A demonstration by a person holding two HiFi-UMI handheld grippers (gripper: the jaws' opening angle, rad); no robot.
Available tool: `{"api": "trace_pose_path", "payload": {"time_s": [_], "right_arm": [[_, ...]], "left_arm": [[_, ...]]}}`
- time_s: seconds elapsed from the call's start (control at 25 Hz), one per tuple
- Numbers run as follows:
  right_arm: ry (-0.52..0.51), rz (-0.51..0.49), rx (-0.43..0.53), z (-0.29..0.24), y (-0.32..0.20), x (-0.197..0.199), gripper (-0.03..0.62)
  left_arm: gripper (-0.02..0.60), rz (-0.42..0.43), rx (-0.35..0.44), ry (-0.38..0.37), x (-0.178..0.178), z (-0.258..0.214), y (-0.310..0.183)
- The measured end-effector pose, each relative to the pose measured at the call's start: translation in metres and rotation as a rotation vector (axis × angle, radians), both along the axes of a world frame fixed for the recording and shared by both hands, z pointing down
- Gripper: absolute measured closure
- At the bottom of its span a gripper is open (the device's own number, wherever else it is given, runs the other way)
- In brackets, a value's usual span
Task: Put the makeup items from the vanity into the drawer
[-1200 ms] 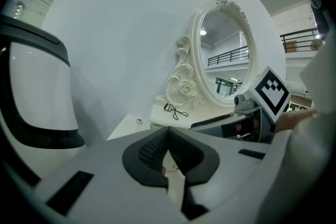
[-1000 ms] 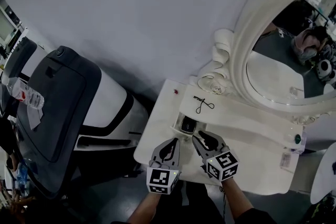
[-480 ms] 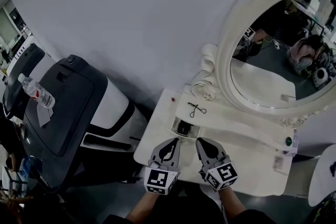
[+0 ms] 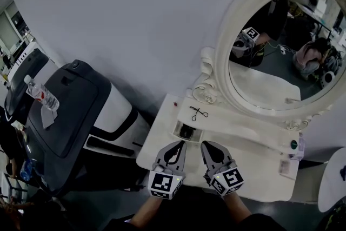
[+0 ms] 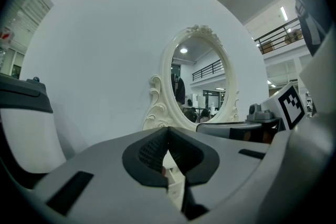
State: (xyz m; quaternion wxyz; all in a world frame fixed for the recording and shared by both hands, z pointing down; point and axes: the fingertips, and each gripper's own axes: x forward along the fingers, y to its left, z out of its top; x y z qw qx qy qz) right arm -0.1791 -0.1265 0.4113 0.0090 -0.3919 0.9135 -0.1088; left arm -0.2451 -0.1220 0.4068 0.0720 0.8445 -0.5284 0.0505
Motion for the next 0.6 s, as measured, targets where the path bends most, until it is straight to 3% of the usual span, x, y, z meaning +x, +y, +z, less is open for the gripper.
{"api": "trace_pose_path", "payload": {"time_s": [0.6], "right_arm": [[-0.007, -0.015, 0.014, -0.0012, -0.0109, 0.0050, 0.571]], "left_arm": [[0.566, -0.007, 0.009, -0.003, 0.0027, -0.0004, -0.0066]]}}
